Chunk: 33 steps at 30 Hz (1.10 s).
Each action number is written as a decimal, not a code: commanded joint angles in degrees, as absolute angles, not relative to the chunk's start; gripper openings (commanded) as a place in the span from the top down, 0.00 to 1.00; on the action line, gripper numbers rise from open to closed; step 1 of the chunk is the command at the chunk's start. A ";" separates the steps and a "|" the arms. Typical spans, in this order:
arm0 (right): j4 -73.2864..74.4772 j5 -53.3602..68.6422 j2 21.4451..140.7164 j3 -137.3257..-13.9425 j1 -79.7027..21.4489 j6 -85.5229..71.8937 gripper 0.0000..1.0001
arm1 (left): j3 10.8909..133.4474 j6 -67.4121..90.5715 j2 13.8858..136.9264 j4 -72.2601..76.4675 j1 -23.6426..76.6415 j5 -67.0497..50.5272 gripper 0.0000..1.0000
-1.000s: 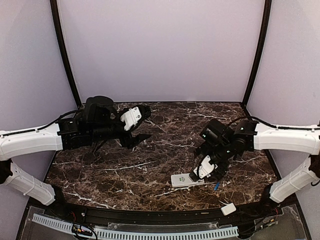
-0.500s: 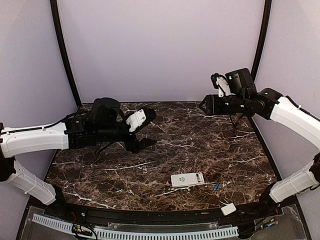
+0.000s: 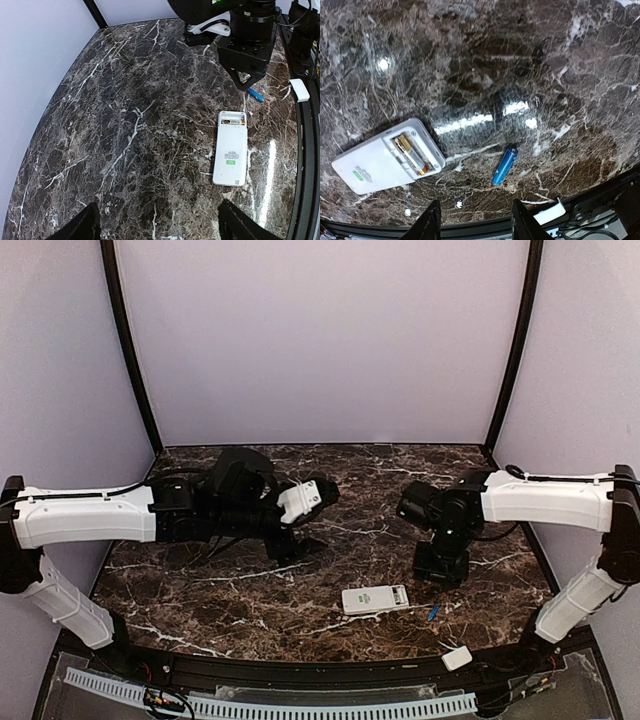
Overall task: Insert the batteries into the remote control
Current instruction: Pick up the battery at the center of the board.
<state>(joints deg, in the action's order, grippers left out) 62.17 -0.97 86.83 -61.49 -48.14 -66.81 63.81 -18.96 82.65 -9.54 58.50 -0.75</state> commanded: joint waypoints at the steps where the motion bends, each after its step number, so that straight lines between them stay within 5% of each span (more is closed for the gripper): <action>1: 63.50 0.33 86.54 -57.49 -49.66 -73.98 0.55 | 61.39 -22.74 80.32 -10.31 61.75 2.58 0.18; 20: 50.41 1.28 86.63 -46.20 -48.87 -75.40 0.65 | 61.65 -22.48 82.68 -10.72 62.67 -1.73 0.15; 27: 52.08 0.18 92.13 -47.88 -48.69 -72.14 0.92 | 61.67 -22.66 83.49 -10.73 62.67 -1.61 0.15; 33: 51.97 0.97 92.80 -47.46 -48.69 -69.97 1.00 | 61.50 -22.85 84.02 -10.90 62.67 -1.70 0.15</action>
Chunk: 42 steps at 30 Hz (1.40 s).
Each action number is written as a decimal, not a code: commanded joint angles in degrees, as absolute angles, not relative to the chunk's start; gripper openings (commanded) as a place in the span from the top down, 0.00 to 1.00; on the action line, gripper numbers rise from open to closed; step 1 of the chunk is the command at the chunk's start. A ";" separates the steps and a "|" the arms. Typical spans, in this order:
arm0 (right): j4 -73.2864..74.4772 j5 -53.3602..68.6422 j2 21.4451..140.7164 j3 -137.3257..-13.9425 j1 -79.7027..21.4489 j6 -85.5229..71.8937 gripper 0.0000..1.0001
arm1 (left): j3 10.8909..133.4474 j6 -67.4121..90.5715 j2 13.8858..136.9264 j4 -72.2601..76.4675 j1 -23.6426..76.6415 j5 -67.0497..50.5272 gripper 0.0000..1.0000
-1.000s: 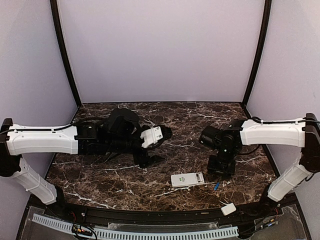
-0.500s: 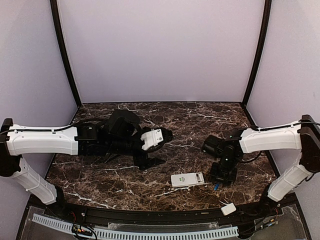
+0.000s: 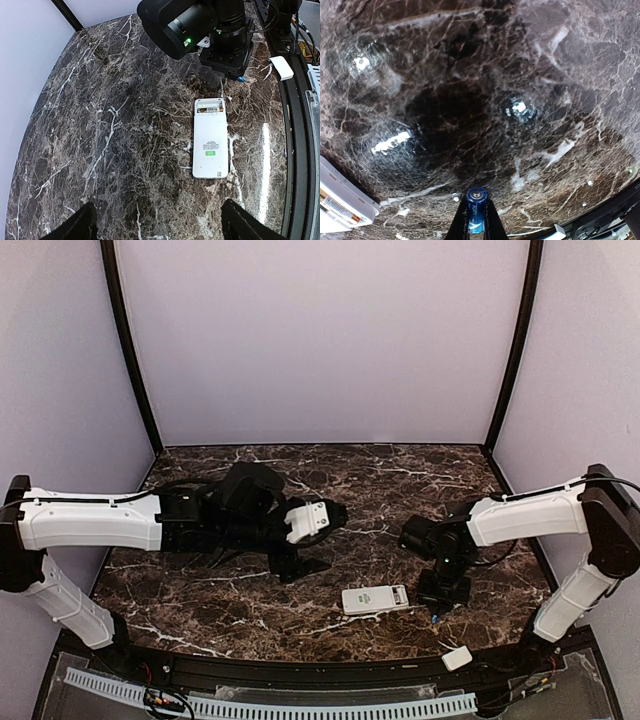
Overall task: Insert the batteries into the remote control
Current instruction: Pick up the battery at the center of the board, then hold the remote control without the battery cover at the center of the board.
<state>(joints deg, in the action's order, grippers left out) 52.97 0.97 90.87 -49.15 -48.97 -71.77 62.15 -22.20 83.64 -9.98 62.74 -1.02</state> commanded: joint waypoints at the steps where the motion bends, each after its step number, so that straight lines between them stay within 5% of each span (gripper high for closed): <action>1: 51.84 0.97 92.32 -47.54 -48.69 -69.25 1.00 | 61.51 -22.85 84.24 -10.90 62.69 -1.82 0.15; 10: 43.64 -3.70 83.73 -53.97 -55.06 -47.35 1.00 | 58.90 -24.05 90.26 -10.92 62.69 -15.03 0.08; 15: 18.66 -8.51 78.30 -45.53 -59.65 -38.49 1.00 | 55.87 -25.08 96.85 -1.32 62.67 -15.87 0.01; 20: 9.42 -16.14 71.43 -36.36 -59.59 -35.98 1.00 | 56.21 -26.16 103.96 5.96 62.67 -14.56 0.01; 42: 0.55 -16.55 73.18 -27.07 -59.65 -36.01 1.00 | 58.69 -22.86 112.84 9.26 62.72 -13.30 0.18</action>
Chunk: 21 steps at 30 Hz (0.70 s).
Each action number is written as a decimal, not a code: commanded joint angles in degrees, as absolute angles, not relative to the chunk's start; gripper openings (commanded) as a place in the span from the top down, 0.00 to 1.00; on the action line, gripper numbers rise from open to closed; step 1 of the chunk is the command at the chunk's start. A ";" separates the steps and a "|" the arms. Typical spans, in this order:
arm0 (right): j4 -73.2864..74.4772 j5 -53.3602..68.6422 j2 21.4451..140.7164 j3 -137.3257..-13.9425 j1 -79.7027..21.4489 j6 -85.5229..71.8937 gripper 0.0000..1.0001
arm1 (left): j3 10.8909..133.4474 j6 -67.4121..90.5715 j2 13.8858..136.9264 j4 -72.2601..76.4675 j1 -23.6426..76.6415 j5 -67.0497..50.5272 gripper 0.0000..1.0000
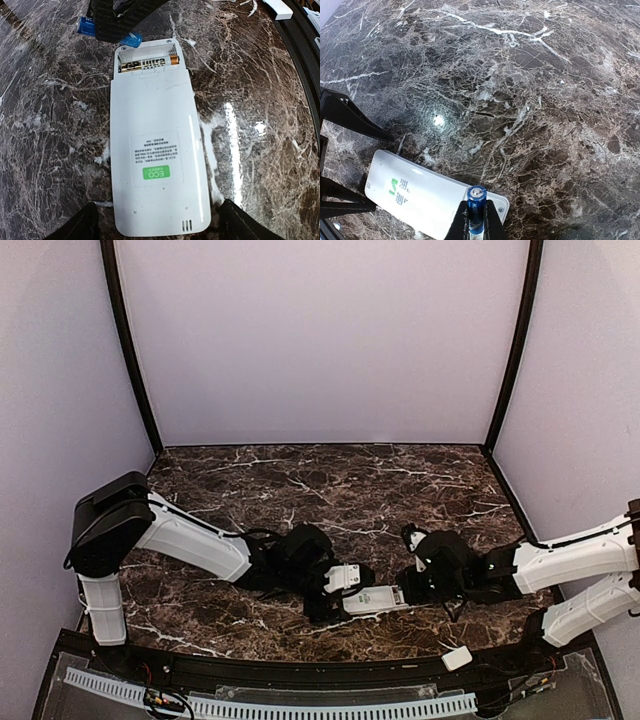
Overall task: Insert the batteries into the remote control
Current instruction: Hold the remote control without the battery cover at the center of the board.
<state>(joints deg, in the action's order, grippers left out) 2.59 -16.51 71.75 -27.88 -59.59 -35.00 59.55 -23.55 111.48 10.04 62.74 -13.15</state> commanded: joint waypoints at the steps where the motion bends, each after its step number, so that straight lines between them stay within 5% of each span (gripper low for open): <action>1: 0.74 -16.34 73.59 -27.09 -59.67 -36.17 1.00 | 58.48 -22.86 112.89 9.87 62.72 -12.97 0.18; 21: 2.45 -15.03 74.45 -23.88 -59.76 -38.97 1.00 | 55.62 -20.05 113.20 14.11 62.72 -13.79 0.39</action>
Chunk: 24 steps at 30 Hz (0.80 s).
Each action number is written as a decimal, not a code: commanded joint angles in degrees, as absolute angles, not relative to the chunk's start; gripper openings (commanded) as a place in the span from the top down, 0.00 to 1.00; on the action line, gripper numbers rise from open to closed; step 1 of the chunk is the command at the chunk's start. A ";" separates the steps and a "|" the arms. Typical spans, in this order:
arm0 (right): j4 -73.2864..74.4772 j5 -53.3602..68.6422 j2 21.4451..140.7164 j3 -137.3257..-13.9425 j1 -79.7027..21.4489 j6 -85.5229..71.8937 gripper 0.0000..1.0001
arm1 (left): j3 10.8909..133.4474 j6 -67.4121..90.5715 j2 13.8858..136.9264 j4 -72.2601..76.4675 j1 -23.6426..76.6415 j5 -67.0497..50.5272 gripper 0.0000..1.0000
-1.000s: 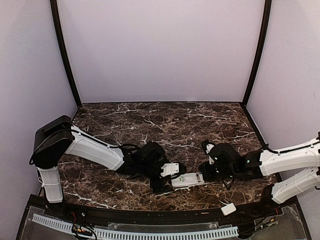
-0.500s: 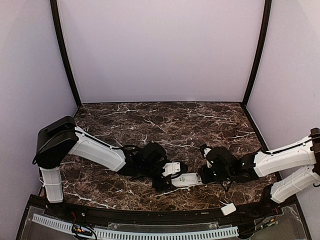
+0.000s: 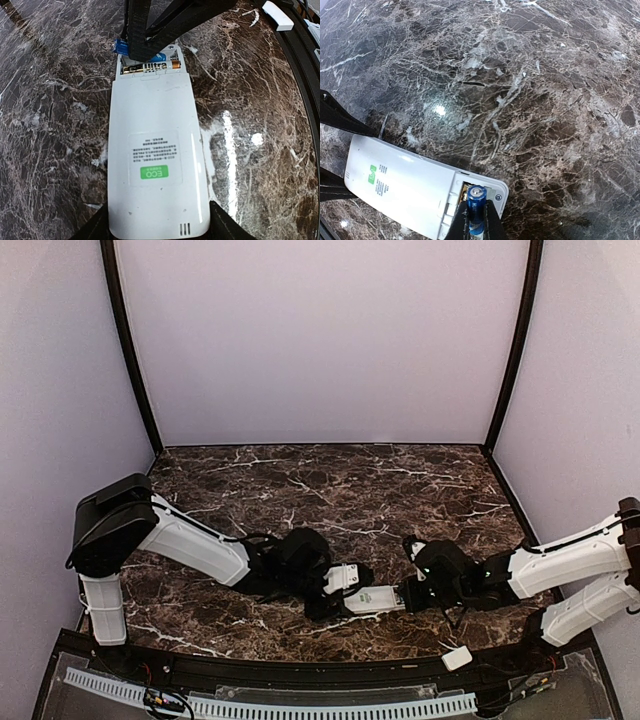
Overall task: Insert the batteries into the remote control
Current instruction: Hold the remote control without the battery cover at the center of the board, then place the battery in the battery compartment.
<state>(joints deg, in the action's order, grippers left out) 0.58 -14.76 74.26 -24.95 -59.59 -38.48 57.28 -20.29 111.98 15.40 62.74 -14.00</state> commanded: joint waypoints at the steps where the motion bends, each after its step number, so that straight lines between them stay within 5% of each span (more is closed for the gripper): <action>1: 2.77 -14.58 74.33 -23.88 -59.71 -39.16 1.00 | 55.54 -20.00 113.27 14.38 62.68 -13.84 0.42; 14: 8.34 -11.03 75.02 -24.87 -59.85 -44.20 0.99 | 54.58 -19.46 113.38 16.17 62.47 -14.31 0.63; 24: 11.84 -10.52 76.19 -26.98 -59.80 -44.41 0.82 | 54.22 -19.16 113.23 16.60 62.12 -14.94 0.64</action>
<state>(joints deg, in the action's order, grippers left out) 4.34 -11.03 75.29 -26.85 -59.66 -43.97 55.79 -19.29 112.07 18.50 62.46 -14.87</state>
